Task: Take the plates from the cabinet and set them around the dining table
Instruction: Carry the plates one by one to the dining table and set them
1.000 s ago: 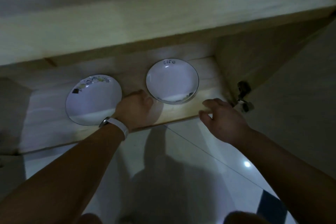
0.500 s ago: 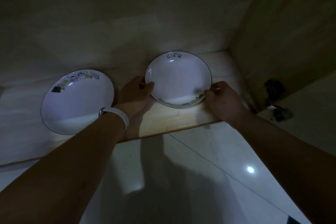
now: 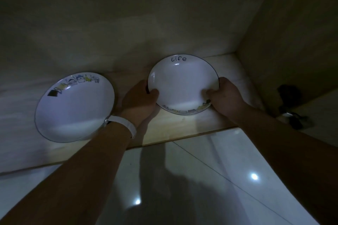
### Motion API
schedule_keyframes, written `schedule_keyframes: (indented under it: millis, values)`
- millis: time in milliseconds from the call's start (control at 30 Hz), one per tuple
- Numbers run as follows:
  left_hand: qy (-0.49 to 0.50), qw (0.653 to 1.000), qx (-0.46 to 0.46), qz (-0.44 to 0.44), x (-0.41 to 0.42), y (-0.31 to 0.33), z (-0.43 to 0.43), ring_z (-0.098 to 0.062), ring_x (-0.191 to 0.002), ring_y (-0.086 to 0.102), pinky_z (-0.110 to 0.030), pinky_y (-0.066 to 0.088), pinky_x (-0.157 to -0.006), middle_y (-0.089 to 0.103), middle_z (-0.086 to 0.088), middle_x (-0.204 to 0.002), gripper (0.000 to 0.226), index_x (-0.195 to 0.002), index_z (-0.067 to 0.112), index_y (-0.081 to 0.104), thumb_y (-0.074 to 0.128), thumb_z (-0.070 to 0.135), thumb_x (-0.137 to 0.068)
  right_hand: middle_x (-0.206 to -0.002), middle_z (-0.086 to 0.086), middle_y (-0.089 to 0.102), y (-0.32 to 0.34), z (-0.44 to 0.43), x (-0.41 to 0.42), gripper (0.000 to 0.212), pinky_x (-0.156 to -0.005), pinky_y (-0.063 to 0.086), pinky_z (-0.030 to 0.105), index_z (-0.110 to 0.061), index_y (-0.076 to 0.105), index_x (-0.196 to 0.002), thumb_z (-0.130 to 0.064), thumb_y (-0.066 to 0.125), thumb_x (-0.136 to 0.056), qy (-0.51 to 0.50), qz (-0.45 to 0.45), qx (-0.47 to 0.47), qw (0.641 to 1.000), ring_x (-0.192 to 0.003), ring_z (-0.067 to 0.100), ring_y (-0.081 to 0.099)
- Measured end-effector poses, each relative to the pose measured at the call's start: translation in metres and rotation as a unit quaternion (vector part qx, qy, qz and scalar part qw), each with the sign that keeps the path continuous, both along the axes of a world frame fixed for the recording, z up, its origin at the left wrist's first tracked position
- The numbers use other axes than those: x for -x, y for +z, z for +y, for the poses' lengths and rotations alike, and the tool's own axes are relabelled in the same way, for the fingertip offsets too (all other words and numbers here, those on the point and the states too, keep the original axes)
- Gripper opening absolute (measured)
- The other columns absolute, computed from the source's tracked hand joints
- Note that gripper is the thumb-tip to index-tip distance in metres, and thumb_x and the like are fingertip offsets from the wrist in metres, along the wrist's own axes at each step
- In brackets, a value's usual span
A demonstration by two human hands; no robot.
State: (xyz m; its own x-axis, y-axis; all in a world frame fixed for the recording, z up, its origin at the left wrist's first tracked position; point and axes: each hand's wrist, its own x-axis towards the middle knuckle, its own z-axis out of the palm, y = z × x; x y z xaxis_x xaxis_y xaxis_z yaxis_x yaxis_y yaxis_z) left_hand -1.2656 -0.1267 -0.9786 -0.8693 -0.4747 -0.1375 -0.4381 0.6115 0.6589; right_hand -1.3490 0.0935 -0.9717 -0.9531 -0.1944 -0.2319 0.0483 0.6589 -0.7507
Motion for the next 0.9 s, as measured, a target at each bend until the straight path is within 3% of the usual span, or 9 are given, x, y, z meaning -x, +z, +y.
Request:
schedule_keyframes:
  millis: [167,233,333,467,600,667,767,900]
  values:
    - [0.028,0.997,-0.054,0.038,-0.005,0.001,0.007,-0.011,-0.069,0.046,-0.016,0.031,-0.052,0.048,0.009,-0.077,0.007,-0.095,0.015,0.052,0.053,0.021,-0.094,-0.088,-0.003,0.057,0.000,0.003,-0.013,0.029,-0.063,0.042,0.022,-0.006,0.051,-0.109,-0.021,0.065,-0.089,-0.019,-0.003,0.060,0.998,-0.077,0.009,0.056]
    - [0.043,0.993,-0.091,0.066,-0.008,0.004,0.011,-0.011,-0.068,0.048,-0.009,0.034,-0.048,0.051,0.005,-0.077,0.011,-0.095,0.007,0.055,0.053,0.018,-0.093,-0.097,-0.003,0.060,0.001,0.006,-0.022,0.029,-0.073,0.044,0.020,-0.009,0.051,-0.116,-0.018,0.062,-0.090,-0.037,-0.014,0.098,0.994,-0.087,0.012,0.059]
    - [0.046,0.988,-0.131,0.070,-0.012,0.009,0.018,-0.004,-0.069,0.046,-0.006,0.035,-0.046,0.050,0.004,-0.079,0.008,-0.099,0.007,0.052,0.052,0.012,-0.093,-0.108,-0.003,0.063,0.001,0.015,-0.034,0.029,-0.085,0.049,0.029,-0.014,0.055,-0.120,-0.014,0.057,-0.091,-0.064,-0.052,0.159,0.984,-0.098,0.015,0.061]
    - [0.029,0.980,-0.171,0.094,-0.024,0.017,0.033,-0.002,-0.071,0.047,-0.004,0.037,-0.049,0.051,0.006,-0.081,0.009,-0.099,0.009,0.048,0.051,0.004,-0.093,-0.111,0.003,0.066,0.001,0.029,-0.044,0.035,-0.065,0.054,0.034,-0.022,0.057,-0.120,-0.013,0.052,-0.087,-0.080,-0.092,0.214,0.969,-0.098,0.026,0.065]
    - [-0.015,0.977,-0.177,0.114,-0.037,0.028,0.044,0.001,-0.072,0.048,-0.002,0.036,-0.049,0.051,0.009,-0.085,0.015,-0.104,0.013,0.044,0.050,0.002,-0.095,-0.112,0.003,0.067,0.005,0.039,-0.062,0.040,-0.082,0.057,0.050,-0.020,0.057,-0.118,-0.015,0.055,-0.078,-0.094,-0.085,0.245,0.961,-0.101,0.025,0.066]
    - [-0.032,0.974,-0.189,0.123,-0.043,0.033,0.047,0.002,-0.075,0.050,-0.001,0.037,-0.051,0.054,0.008,-0.090,0.020,-0.109,0.014,0.045,0.051,0.002,-0.095,-0.111,0.003,0.068,0.010,0.044,-0.075,0.048,-0.086,0.056,0.047,-0.016,0.057,-0.119,-0.018,0.055,-0.071,-0.103,-0.069,0.249,0.960,-0.101,0.023,0.066]
    - [-0.043,0.959,-0.244,0.135,-0.052,0.040,0.054,-0.002,-0.084,0.057,-0.006,0.046,-0.062,0.059,0.009,-0.098,0.032,-0.121,0.010,0.050,0.053,-0.002,-0.092,-0.112,0.003,0.068,0.015,0.053,-0.092,0.052,-0.083,0.056,0.039,-0.011,0.057,-0.121,-0.016,0.053,-0.070,-0.109,-0.055,0.260,0.958,-0.102,0.022,0.066]
    - [-0.040,0.940,-0.305,0.147,-0.062,0.045,0.065,-0.017,-0.097,0.060,-0.027,0.051,-0.078,0.062,-0.005,-0.113,0.052,-0.127,0.011,0.050,0.050,0.011,-0.075,-0.111,-0.004,0.064,0.027,0.065,-0.111,0.046,-0.080,0.055,0.031,-0.014,0.053,-0.124,-0.009,0.055,-0.078,-0.121,-0.048,0.268,0.955,-0.104,0.019,0.063]
